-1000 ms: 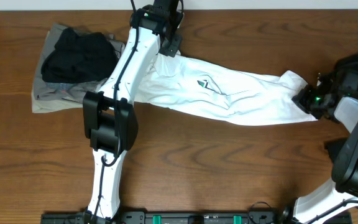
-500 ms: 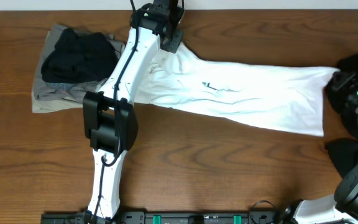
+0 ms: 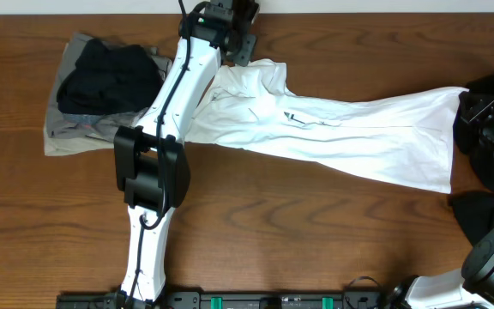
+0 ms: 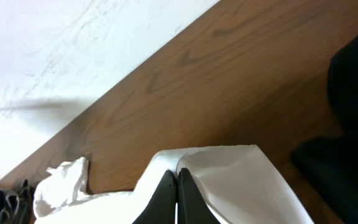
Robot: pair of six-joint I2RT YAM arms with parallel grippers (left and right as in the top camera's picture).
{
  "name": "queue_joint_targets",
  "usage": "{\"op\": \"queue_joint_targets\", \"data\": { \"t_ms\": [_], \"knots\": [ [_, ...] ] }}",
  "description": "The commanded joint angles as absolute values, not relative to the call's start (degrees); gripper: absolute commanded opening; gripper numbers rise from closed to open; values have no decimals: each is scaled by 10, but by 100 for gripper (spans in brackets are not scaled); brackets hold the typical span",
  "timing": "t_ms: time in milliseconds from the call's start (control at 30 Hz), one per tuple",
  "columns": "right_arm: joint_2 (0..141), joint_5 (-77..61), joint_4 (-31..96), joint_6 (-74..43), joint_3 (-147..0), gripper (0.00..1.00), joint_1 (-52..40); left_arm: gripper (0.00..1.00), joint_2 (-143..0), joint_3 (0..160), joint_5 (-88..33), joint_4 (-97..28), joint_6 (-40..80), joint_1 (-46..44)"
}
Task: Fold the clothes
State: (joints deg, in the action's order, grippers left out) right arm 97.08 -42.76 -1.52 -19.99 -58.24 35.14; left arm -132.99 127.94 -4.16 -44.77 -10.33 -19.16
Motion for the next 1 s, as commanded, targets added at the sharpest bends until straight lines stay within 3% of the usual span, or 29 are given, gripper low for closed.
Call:
{"op": "queue_joint_targets", "data": {
  "t_ms": [0, 400, 600, 867, 967],
  "knots": [
    [963, -440, -14, -208, -581, 1, 353, 55, -1353, 1281, -85, -444, -107, -187],
    [963, -444, 22, -207, -581, 1, 352, 55, -1428, 1281, -87, -372, -78, -150],
    [963, -444, 24, -207, -581, 1, 352, 54, -1452, 1281, -155, -332, -42, -140],
    [963, -444, 23, -208, -581, 1, 352, 45, -1475, 1281, -235, -330, -37, -142],
    [963, -444, 24, -208, -581, 1, 352, 35, -1475, 1281, -234, -331, -38, -140]
  ]
}}
